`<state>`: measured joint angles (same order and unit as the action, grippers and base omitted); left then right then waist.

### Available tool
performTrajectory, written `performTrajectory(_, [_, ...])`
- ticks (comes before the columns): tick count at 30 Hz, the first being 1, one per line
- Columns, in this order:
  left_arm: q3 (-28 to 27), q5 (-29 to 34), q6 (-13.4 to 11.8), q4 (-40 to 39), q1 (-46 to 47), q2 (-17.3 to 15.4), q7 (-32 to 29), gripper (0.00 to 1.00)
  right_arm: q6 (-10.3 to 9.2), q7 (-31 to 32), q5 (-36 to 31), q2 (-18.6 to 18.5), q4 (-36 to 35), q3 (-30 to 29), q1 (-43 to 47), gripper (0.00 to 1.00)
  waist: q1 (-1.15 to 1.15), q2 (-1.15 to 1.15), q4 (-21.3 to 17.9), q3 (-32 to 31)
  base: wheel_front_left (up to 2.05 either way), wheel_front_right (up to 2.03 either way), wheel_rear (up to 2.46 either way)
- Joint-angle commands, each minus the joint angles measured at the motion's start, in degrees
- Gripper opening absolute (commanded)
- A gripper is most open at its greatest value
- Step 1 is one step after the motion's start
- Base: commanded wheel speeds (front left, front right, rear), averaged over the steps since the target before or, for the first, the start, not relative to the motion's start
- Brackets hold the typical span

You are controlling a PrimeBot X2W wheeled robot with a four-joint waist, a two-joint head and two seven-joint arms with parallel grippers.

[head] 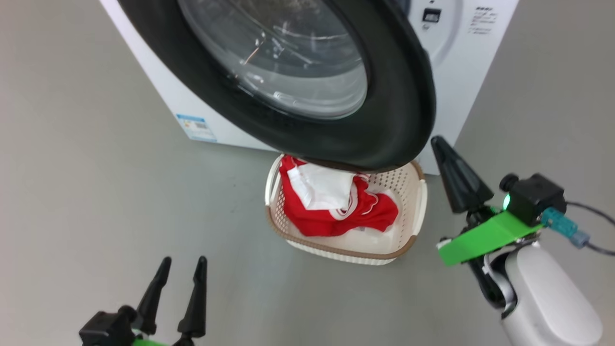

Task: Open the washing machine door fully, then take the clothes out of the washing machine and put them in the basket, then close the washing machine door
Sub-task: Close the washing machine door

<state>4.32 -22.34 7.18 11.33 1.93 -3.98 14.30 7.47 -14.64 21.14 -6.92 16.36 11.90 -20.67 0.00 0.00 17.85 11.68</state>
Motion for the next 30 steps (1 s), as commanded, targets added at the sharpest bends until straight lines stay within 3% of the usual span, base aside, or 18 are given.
performTrajectory(1, [-1.41,-0.34,0.31,-1.23,2.36,-0.24,0.7,1.0,0.02,-0.36,-0.04,-0.01,-0.92,1.15,-2.43,0.0,0.0,0.0,2.17,2.49,0.0,0.0,0.0])
performTrajectory(10, [-0.07,-1.76,0.31,-1.54,5.82,0.73,0.7,1.0,0.02,-0.36,-0.71,-1.59,1.01,0.89,-8.62,0.0,0.0,0.0,4.74,7.38,0.0,0.0,0.0])
performTrajectory(30, [2.45,-4.21,0.31,-3.47,11.1,1.09,0.7,1.0,0.02,-0.36,-2.04,-2.72,0.45,-4.77,-19.21,0.0,0.0,0.0,6.52,15.48,0.0,0.0,0.0])
